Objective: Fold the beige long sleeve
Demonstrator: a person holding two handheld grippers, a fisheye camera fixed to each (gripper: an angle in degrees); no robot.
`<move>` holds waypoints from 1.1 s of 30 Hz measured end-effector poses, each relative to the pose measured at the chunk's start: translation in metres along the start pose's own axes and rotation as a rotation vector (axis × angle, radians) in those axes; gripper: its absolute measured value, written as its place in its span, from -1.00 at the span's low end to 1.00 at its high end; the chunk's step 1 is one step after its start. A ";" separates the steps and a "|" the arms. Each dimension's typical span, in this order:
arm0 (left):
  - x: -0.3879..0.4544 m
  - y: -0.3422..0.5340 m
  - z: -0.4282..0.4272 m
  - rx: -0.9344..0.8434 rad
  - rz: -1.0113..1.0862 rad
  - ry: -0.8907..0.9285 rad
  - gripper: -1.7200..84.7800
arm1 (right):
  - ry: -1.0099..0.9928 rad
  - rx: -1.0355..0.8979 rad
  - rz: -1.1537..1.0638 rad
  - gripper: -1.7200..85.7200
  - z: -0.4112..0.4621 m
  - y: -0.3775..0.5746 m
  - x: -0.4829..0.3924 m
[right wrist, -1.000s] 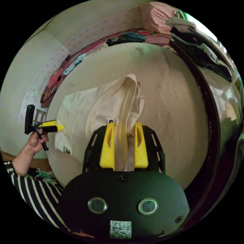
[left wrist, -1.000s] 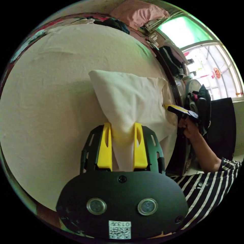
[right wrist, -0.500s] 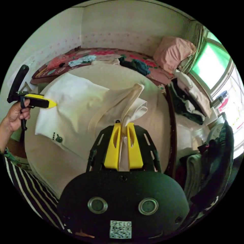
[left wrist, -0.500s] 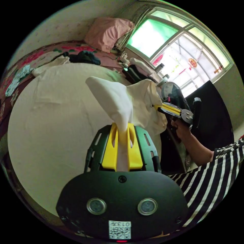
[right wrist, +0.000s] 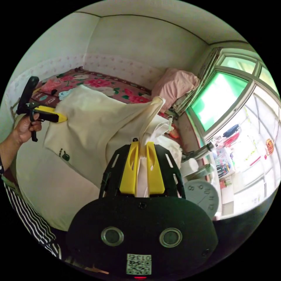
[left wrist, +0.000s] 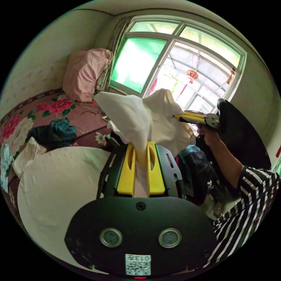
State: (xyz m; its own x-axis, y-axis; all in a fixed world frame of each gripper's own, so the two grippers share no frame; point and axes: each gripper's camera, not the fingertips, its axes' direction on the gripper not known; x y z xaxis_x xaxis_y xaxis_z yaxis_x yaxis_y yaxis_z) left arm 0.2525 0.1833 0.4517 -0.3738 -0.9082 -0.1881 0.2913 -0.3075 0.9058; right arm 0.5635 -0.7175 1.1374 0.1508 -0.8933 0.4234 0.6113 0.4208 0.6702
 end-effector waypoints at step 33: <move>0.026 -0.024 0.127 0.021 -0.303 -0.223 -0.58 | 0.151 -0.048 0.150 -0.70 0.143 0.188 0.137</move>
State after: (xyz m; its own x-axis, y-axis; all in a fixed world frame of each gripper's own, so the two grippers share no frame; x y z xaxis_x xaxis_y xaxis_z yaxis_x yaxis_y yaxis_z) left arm 0.1237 0.2033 0.4731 -0.6237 -0.6920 -0.3636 0.1207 -0.5448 0.8298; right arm 0.5884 -0.7383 1.4086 0.3553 -0.8364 0.4173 0.6089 0.5458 0.5756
